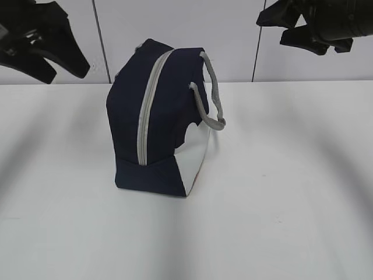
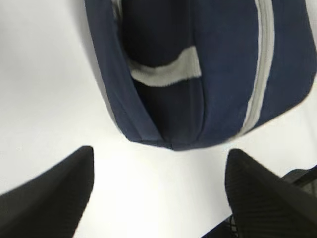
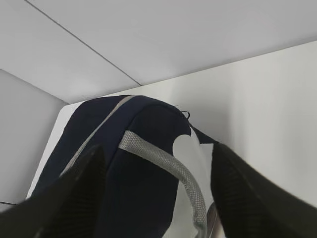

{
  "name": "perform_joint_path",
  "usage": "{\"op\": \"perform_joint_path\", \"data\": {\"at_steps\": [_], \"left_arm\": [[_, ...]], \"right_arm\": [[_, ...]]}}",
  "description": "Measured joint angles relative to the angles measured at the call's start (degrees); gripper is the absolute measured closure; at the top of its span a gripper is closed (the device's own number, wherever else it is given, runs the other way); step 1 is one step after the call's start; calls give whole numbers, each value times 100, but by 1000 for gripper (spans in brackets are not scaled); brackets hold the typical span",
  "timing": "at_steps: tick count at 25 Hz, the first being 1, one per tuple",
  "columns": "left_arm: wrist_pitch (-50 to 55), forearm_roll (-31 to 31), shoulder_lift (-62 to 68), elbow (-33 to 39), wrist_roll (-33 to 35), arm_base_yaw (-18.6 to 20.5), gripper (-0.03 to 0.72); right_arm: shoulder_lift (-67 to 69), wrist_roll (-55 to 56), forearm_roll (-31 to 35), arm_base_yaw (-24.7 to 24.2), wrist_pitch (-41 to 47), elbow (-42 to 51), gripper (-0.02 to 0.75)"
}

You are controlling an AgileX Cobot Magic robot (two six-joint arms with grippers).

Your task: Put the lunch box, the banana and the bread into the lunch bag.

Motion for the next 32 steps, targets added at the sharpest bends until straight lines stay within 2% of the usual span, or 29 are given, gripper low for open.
{"op": "perform_joint_path", "data": {"at_steps": [17,24,32], "left_arm": [[-794,168,-3584,3314,-121,0,189],[-1009,513,-5233,4593,-121,0,190],[-1022,658,-6917,5606,-121,-3,193]], "right_arm": [[-1751,-220,20,0,0,1387,246],[-2529,-343,20,0,-35,1910,247],[-3491,-356,20,0,-56,2473,247]]}}
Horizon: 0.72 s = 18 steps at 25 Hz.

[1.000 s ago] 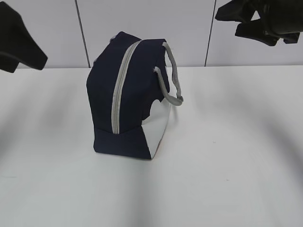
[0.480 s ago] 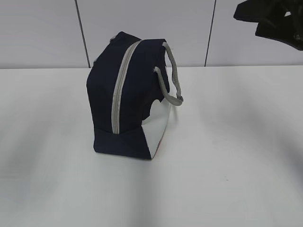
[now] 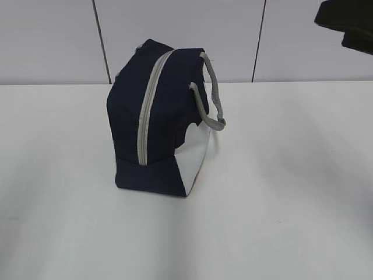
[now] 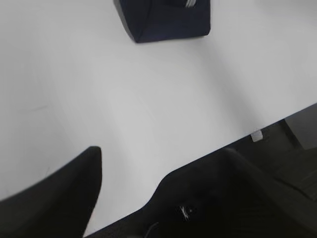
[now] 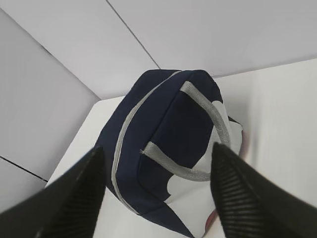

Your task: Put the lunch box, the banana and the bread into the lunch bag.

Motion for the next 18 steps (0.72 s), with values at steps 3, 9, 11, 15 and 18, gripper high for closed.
{"op": "perform_joint_path", "data": {"at_steps": [3,9,11,15,18], "left_arm": [[14,62,-500,144,-28,-3,200],[267,571,-1422,257,-477,-3,202],[410,641,-1663,259,-541,-3,211],[472,654,-2042,259,-578,-3,249],[483,654,-2097,259,-580,-3,269]], "right_arm": [[-352,0,0,0,0,200,247],[-1179,0,0,0,304,839,247],[-1468,0,0,0,514,1101,247],[-1992,11,21,0,942,1613,247],[-2309,11,43,0,1204,2061,247]]}}
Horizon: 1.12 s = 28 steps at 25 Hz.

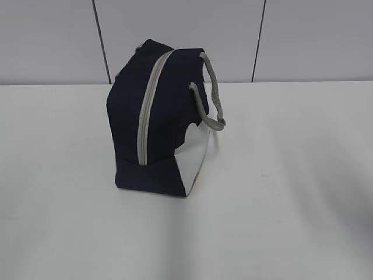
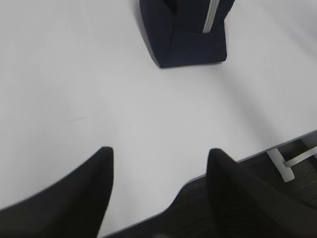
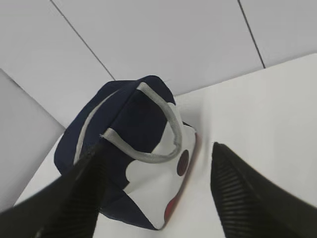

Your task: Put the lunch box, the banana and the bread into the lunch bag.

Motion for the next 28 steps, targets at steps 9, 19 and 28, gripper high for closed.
{"op": "perform_joint_path", "data": {"at_steps": [9,19,28], "left_arm": [[17,0,0,0,0,0,275],[17,0,-27,0,0,0,306],[17,-6,-27,0,0,0,318]], "right_arm": [[-429,11,46,0,734,1022,247],[-737,50,140,53,1629,1653,247],[-818,-6729,6381,235,1932,1645,247]]}}
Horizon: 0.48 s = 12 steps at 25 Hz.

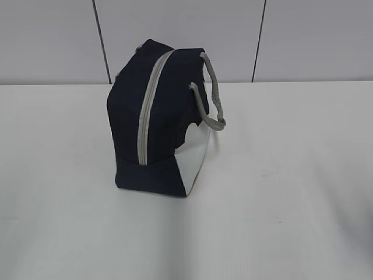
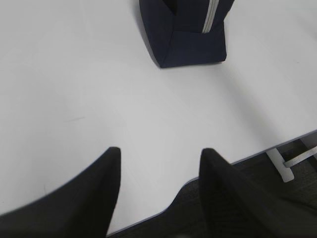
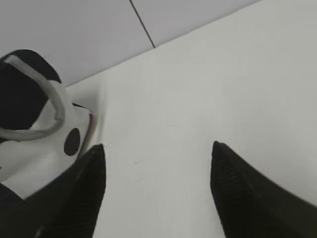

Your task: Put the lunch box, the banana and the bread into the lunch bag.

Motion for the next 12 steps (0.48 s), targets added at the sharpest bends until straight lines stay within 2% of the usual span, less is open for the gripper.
{"op": "perform_joint_path", "data": {"at_steps": [2,4,6,12], "left_arm": [[0,0,0,0,0,-4,319],[0,-4,0,0,0,-4,319],[0,-11,0,0,0,-4,319],[0,-44,0,0,0,-4,328]], "right_arm": [[0,-1821,1995,0,444,-73,247],[0,-3037,3114,0,606,-135,247],[0,-3487,3608,0,671,-147,247],[0,-3746,3877,0,785,-239,247]]}}
